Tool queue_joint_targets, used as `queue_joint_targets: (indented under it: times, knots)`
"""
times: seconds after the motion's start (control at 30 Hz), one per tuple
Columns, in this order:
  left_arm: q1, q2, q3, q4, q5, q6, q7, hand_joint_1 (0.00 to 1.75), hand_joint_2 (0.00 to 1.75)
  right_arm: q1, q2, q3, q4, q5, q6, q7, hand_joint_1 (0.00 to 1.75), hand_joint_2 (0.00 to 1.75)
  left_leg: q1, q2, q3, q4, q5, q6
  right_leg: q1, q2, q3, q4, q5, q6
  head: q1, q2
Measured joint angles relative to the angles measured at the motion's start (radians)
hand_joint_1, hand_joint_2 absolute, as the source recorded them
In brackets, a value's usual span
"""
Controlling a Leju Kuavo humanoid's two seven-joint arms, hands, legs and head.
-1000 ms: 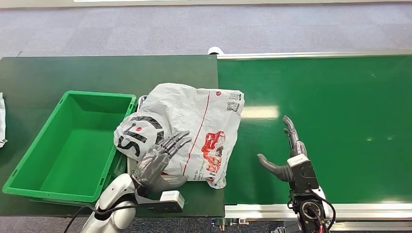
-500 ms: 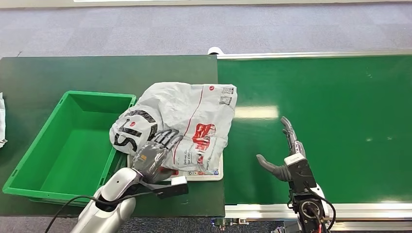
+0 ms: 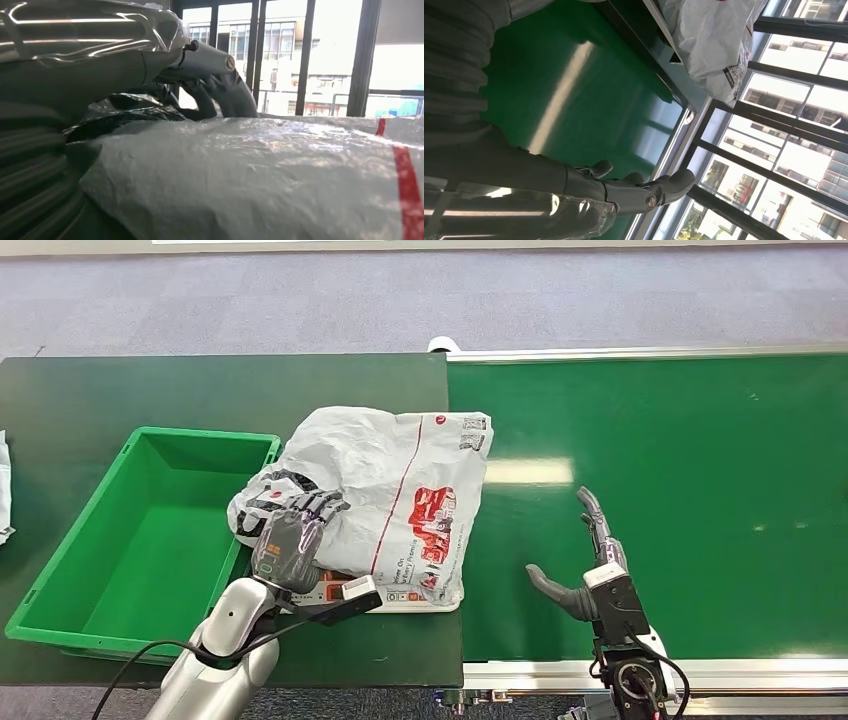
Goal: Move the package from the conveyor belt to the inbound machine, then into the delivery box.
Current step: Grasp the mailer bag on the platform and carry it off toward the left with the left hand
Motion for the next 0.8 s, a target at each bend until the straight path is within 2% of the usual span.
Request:
queue_joint_targets:
  times: [0.33, 0.47, 0.63, 0.73, 0.8]
  knots:
    - [0.003, -0.014, 0.008, 0.0, 0.068, 0.034, -0.07, 1.75, 1.75, -0.002, -0.001, 0.0, 0.003, -0.003, 0.0, -0.011, 0.0, 1.75, 0.0, 0.0, 0.0, 0.0, 0.0, 0.0, 0.0, 0.0, 0.0, 0.0, 0.0, 0.0, 0.0, 0.0]
    - [0.005, -0.019, 0.014, -0.01, 0.115, 0.124, -0.122, 1.75, 1.75, -0.003, -0.001, 0.0, 0.005, -0.009, 0.0, -0.012, 0.0, 1.75, 0.0, 0.0, 0.0, 0.0, 0.0, 0.0, 0.0, 0.0, 0.0, 0.0, 0.0, 0.0, 0.0, 0.0]
    - [0.008, -0.031, 0.049, -0.063, 0.184, 0.276, -0.21, 1.75, 1.75, -0.004, -0.001, 0.0, 0.007, -0.018, -0.001, -0.013, 0.0, 1.75, 0.0, 0.0, 0.0, 0.0, 0.0, 0.0, 0.0, 0.0, 0.0, 0.0, 0.0, 0.0, 0.0, 0.0]
    - [0.013, -0.047, 0.084, -0.104, 0.197, 0.292, -0.267, 1.75, 1.75, -0.005, -0.002, 0.0, 0.009, -0.022, -0.003, -0.013, 0.0, 1.75, 0.0, 0.0, 0.0, 0.0, 0.0, 0.0, 0.0, 0.0, 0.0, 0.0, 0.0, 0.0, 0.0, 0.0]
    - [0.024, -0.078, 0.132, -0.146, 0.195, 0.292, -0.366, 1.75, 1.75, -0.005, -0.002, 0.0, 0.011, -0.028, -0.007, -0.013, 0.0, 1.75, 0.0, 0.0, 0.0, 0.0, 0.0, 0.0, 0.0, 0.0, 0.0, 0.0, 0.0, 0.0, 0.0, 0.0]
